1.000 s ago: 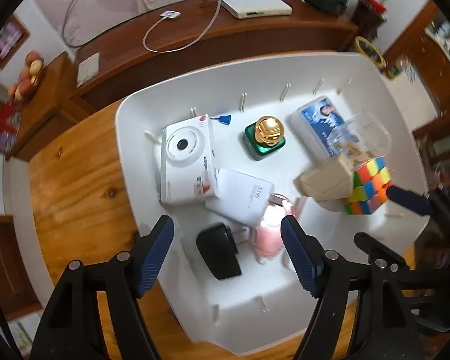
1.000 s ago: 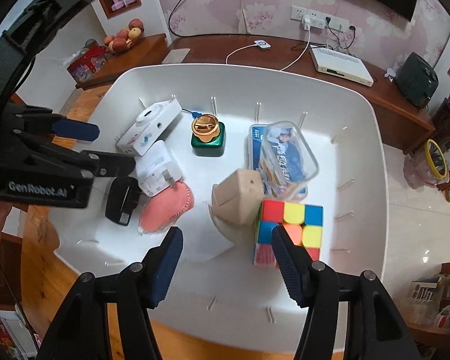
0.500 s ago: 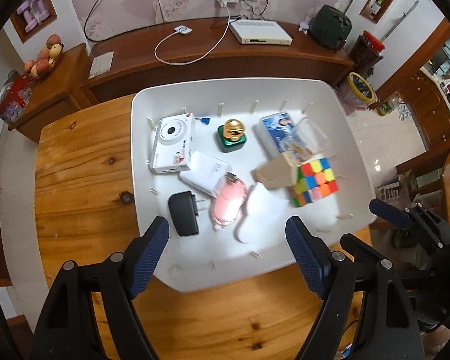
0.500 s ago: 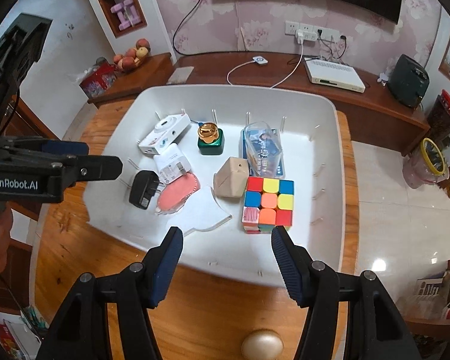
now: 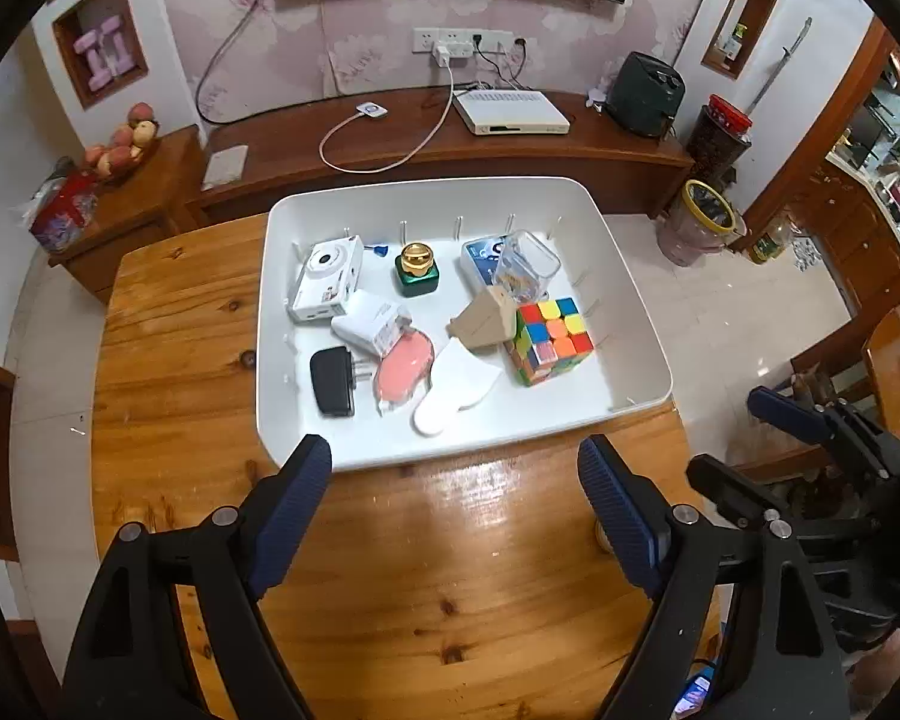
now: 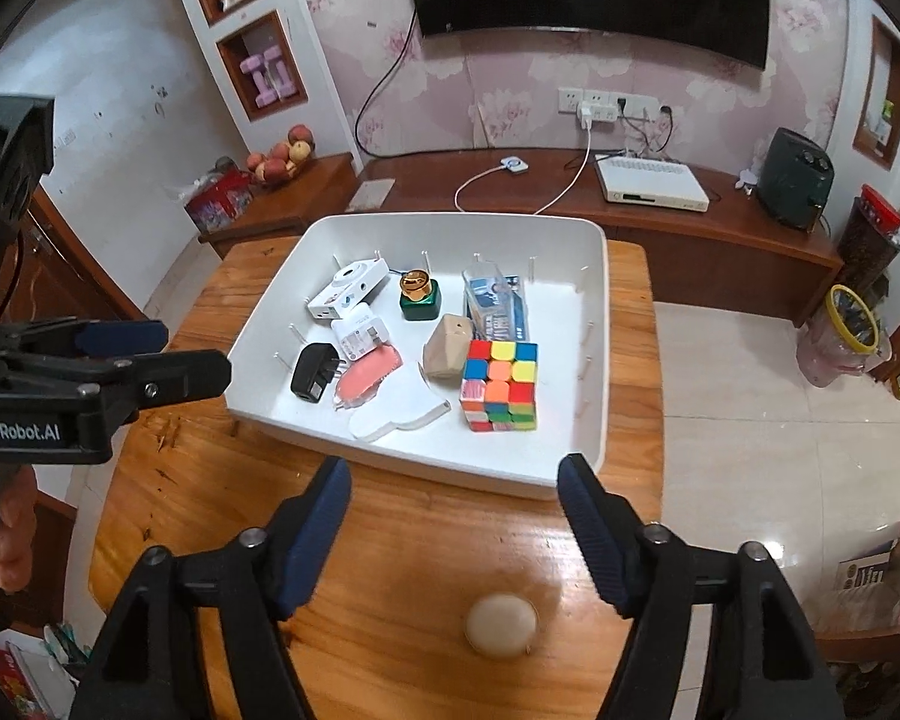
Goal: Organize rigid objects
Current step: 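Lift both tools out and move the right tool over the gold compact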
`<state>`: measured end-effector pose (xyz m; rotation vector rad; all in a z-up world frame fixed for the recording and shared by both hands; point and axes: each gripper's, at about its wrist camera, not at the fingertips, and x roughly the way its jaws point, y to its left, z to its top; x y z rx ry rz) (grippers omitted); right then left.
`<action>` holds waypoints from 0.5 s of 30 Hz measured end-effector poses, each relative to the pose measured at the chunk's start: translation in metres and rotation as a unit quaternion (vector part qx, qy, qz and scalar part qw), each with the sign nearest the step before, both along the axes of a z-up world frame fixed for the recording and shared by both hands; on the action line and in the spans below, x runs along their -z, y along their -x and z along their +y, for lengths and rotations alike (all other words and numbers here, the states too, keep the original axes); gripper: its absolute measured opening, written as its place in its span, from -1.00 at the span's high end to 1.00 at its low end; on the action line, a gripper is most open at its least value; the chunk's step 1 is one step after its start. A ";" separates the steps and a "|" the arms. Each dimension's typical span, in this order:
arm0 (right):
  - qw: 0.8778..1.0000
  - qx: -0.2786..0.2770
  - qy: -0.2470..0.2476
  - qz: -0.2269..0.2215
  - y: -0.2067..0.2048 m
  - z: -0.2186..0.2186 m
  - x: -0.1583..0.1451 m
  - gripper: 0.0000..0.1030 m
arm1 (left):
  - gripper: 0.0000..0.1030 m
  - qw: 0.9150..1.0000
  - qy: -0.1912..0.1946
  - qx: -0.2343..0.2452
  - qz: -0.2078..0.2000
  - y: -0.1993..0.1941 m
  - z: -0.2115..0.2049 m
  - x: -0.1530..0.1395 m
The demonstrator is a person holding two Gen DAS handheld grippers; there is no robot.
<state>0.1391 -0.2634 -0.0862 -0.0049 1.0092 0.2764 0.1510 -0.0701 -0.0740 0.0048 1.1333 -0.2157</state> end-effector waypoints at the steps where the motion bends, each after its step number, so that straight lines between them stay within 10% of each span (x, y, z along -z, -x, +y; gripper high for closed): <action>1: 1.000 0.000 0.001 -0.003 0.005 -0.003 0.000 -0.44 | -0.68 1.000 -0.001 -0.003 -0.003 0.006 -0.001 0.001; 15: 0.999 0.017 0.017 0.047 0.046 -0.028 0.074 -0.45 | -0.68 0.999 -0.032 -0.033 0.023 0.056 -0.010 0.063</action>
